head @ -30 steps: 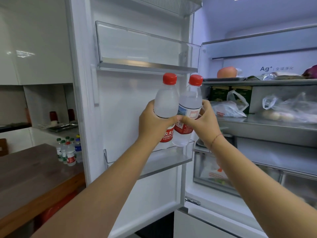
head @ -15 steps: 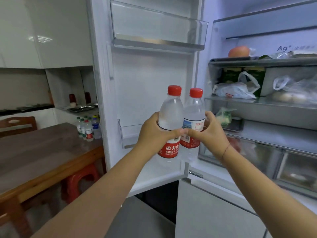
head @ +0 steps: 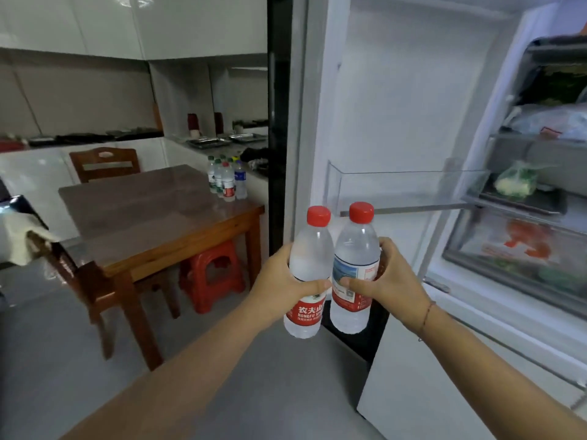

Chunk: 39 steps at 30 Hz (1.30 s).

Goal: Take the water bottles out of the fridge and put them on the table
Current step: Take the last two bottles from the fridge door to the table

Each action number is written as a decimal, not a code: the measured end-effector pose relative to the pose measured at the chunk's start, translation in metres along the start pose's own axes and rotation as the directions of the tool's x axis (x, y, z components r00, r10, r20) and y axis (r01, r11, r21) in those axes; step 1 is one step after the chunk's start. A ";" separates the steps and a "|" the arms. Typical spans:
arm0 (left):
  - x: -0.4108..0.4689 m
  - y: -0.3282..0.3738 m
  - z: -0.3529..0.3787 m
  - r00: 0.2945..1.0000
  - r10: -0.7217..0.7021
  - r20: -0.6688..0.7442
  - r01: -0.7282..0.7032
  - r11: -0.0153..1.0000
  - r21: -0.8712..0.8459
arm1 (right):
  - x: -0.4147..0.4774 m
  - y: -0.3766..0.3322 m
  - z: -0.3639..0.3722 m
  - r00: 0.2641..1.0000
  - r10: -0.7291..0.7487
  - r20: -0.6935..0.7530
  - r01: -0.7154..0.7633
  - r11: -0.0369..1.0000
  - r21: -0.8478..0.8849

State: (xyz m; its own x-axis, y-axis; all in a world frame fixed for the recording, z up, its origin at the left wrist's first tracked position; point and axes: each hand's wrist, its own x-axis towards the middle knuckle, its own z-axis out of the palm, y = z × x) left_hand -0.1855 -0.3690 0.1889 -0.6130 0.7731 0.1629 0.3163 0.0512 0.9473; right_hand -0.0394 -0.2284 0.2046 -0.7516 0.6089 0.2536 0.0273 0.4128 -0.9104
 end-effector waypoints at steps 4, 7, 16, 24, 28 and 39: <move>-0.008 -0.035 -0.059 0.999 -0.045 -0.021 0.045 0.999 0.029 | 0.012 -0.002 0.065 0.998 0.015 0.067 -0.017 0.999 0.028; -0.007 -0.057 -0.103 0.997 -0.071 -0.044 0.073 0.997 0.040 | 0.026 -0.003 0.113 0.997 0.023 0.076 -0.027 0.998 0.052; 0.023 -0.105 -0.204 0.982 -0.105 -0.158 0.123 0.987 0.107 | 0.085 0.001 0.223 1.000 0.027 0.013 -0.029 0.992 0.119; 0.102 -0.149 -0.246 0.967 -0.129 -0.218 0.147 0.987 0.066 | 0.184 0.020 0.282 0.998 0.063 -0.030 -0.057 0.982 0.179; 0.162 -0.169 -0.259 0.959 -0.139 -0.248 0.155 0.987 0.049 | 0.247 0.039 0.304 0.994 0.101 -0.051 -0.088 0.972 0.216; 0.304 -0.213 -0.304 0.931 -0.213 -0.296 0.196 0.977 -0.084 | 0.411 0.091 0.351 0.969 0.231 -0.091 -0.195 0.933 0.303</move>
State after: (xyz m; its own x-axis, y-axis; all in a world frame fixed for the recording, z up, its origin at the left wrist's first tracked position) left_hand -0.6596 -0.3374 0.1206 -0.8526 0.5216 0.0319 0.1275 0.1485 0.9807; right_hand -0.5774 -0.1787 0.1109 -0.6620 0.7467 0.0646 -0.0281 0.0614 -0.9977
